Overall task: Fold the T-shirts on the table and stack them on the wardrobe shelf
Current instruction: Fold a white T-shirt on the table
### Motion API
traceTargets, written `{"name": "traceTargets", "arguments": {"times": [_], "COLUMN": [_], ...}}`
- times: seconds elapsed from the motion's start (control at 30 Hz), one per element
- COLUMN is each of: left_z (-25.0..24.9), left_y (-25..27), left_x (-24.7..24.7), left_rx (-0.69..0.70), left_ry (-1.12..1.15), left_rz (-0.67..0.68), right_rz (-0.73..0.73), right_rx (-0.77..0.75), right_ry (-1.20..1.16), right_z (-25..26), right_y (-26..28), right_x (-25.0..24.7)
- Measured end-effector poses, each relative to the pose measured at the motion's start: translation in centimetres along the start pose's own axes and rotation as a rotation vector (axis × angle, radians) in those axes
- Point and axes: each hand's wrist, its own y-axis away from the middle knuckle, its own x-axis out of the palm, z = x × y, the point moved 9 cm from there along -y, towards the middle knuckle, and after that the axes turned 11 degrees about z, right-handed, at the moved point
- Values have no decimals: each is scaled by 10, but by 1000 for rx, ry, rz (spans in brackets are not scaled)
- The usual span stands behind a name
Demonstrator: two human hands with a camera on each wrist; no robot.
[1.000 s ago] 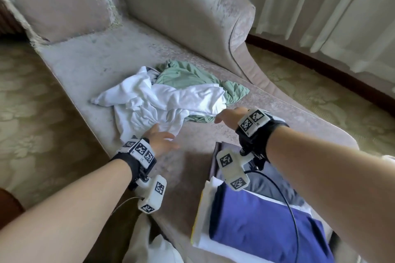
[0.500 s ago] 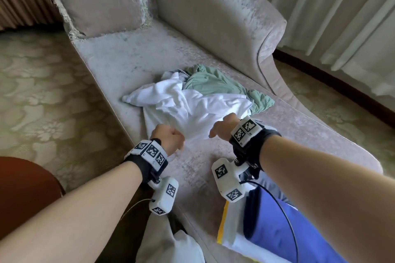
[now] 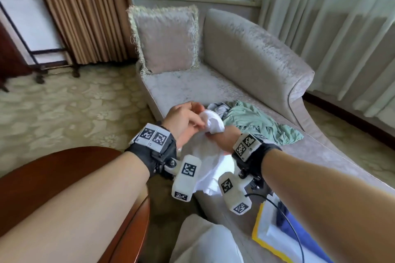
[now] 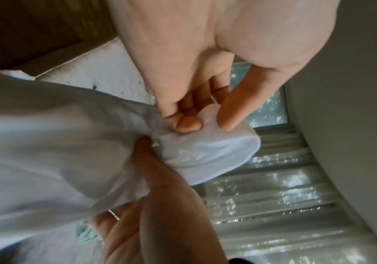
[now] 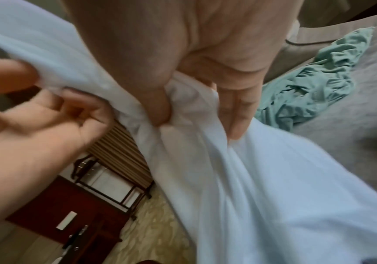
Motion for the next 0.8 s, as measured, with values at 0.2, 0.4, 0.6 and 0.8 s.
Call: {"name": "traceTargets", "arguments": {"times": [0.2, 0.4, 0.6, 0.8], "left_z": [-56, -70, -85, -104], "left_y": [82, 179, 271, 326], "left_x": [-43, -106, -133, -151], "left_rx": [22, -211, -194, -113], "left_ry": [-273, -675, -459, -550], "left_rz": [-104, -209, -226, -311], "right_rz": [-17, 88, 140, 253], "right_rx": [-122, -311, -447, -496], "right_ry": [-467, -859, -875, -839], "right_z": [76, 148, 209, 255], "right_y": [58, 123, 184, 233], "right_x": [-3, 22, 58, 91]}}
